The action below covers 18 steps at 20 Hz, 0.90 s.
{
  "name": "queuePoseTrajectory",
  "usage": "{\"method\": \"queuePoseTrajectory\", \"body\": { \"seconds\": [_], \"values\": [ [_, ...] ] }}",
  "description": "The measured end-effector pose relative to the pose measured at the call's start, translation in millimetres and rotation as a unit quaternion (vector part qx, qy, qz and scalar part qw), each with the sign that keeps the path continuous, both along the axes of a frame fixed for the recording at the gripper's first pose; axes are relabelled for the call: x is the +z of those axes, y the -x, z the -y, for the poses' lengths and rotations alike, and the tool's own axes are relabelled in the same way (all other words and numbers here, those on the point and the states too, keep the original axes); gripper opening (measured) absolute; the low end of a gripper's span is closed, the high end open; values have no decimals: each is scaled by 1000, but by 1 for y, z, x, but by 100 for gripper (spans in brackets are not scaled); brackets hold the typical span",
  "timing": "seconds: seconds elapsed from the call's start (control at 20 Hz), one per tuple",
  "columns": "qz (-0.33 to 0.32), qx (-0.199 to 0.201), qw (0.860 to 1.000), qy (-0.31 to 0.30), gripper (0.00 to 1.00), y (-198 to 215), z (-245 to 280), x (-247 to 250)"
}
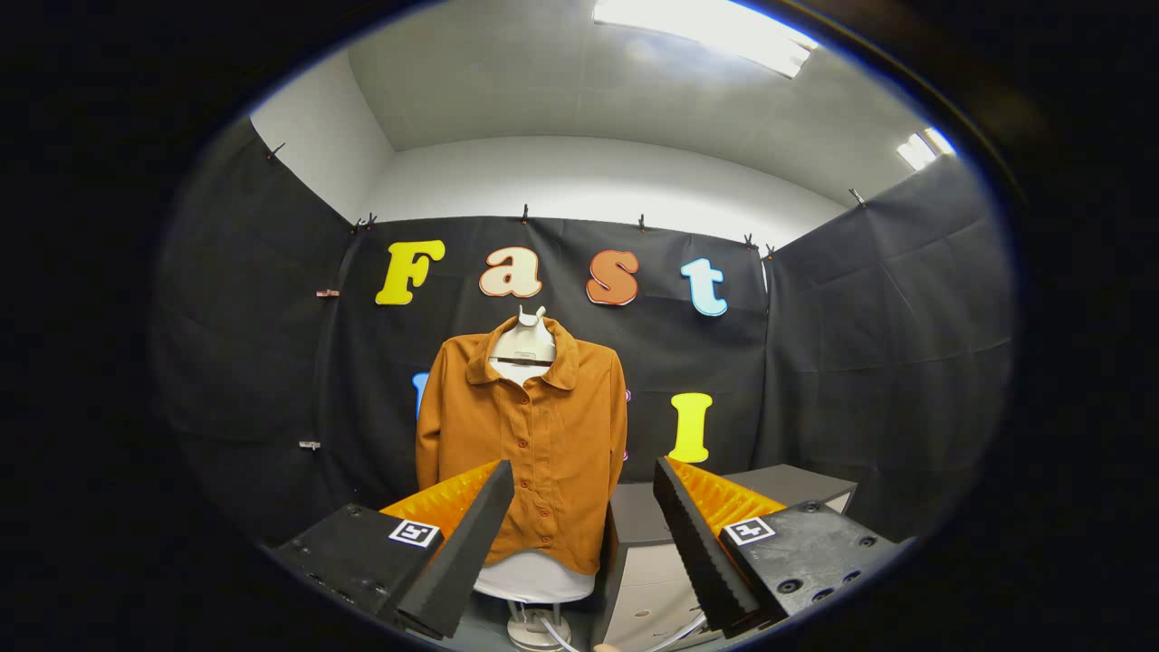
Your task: Iron the clothes twice with a garment steamer, once on the left side and once on the right side.
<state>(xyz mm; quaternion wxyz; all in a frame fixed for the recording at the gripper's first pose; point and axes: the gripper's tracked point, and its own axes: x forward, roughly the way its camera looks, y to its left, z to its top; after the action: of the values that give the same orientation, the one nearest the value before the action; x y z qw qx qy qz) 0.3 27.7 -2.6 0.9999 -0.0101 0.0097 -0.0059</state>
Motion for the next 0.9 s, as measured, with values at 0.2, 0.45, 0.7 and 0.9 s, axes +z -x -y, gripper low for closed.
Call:
{"method": "queuePoseTrajectory", "body": {
  "seconds": [0.2, 0.45, 0.7, 0.9],
  "values": [
    [-5, -22, 1000, 6, 98, -2, 1, -5],
    [-10, -66, 998, 16, 98, -19, 32, -12],
    [-11, -89, 996, 23, 98, -69, 84, -24],
    [-21, -85, 996, 28, 98, -128, 138, -37]
  ]
}}
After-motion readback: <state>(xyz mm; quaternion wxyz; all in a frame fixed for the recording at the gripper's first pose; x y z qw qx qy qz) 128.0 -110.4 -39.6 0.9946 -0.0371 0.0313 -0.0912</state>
